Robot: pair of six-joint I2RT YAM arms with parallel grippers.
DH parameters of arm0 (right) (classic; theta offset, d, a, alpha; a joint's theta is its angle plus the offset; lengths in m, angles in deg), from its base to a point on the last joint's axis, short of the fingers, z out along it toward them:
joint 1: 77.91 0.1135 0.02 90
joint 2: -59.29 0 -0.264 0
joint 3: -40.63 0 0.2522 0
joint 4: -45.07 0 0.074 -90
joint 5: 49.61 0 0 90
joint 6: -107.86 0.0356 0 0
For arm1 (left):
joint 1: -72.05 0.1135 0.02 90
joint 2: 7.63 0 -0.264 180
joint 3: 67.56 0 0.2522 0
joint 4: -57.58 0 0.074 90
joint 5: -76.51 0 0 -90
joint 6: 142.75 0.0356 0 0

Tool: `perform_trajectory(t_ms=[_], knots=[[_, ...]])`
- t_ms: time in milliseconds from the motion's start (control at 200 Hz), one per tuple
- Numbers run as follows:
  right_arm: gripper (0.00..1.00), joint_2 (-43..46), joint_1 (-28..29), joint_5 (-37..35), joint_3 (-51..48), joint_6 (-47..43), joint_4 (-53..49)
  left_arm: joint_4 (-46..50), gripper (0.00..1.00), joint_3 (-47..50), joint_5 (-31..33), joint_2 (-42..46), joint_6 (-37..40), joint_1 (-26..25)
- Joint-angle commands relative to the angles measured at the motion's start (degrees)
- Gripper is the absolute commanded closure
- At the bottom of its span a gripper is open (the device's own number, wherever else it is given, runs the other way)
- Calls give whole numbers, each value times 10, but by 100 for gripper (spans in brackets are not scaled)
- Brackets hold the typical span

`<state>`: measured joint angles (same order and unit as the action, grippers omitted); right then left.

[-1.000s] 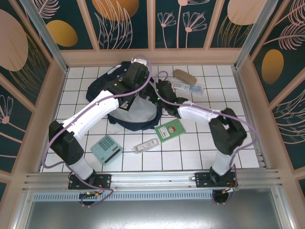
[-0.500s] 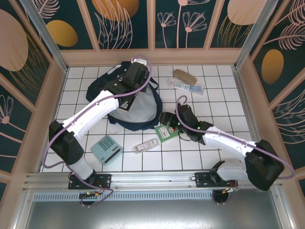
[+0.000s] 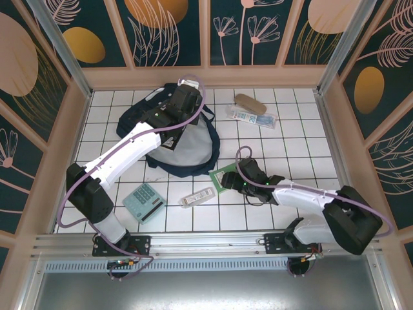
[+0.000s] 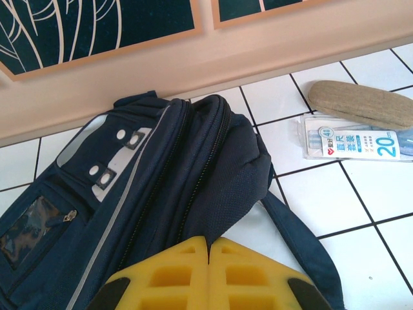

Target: Pack books, pencil case, and school supplies into a backpack

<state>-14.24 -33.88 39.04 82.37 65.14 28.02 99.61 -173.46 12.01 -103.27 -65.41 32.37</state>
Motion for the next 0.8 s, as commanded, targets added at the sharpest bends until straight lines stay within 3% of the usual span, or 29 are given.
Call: perform_trajectory(t_ms=[0,350,520,666,796], knots=[[17,-16,-14,1,13,2,2,-62,100,-5,-1,9,-8,-2],[14,-89,-94,10,86,-70,46,-62,100,-5,-4,5,-7,-2],[13,-172,-97,29,165,-103,42,-62,100,-5,-4,3,-5,-1],[11,-204,-95,-5,213,-124,-3,-62,100,-6,-4,2,-6,-2],[10,-186,-57,-69,215,-132,-53,-62,100,-5,-1,3,-4,-2]])
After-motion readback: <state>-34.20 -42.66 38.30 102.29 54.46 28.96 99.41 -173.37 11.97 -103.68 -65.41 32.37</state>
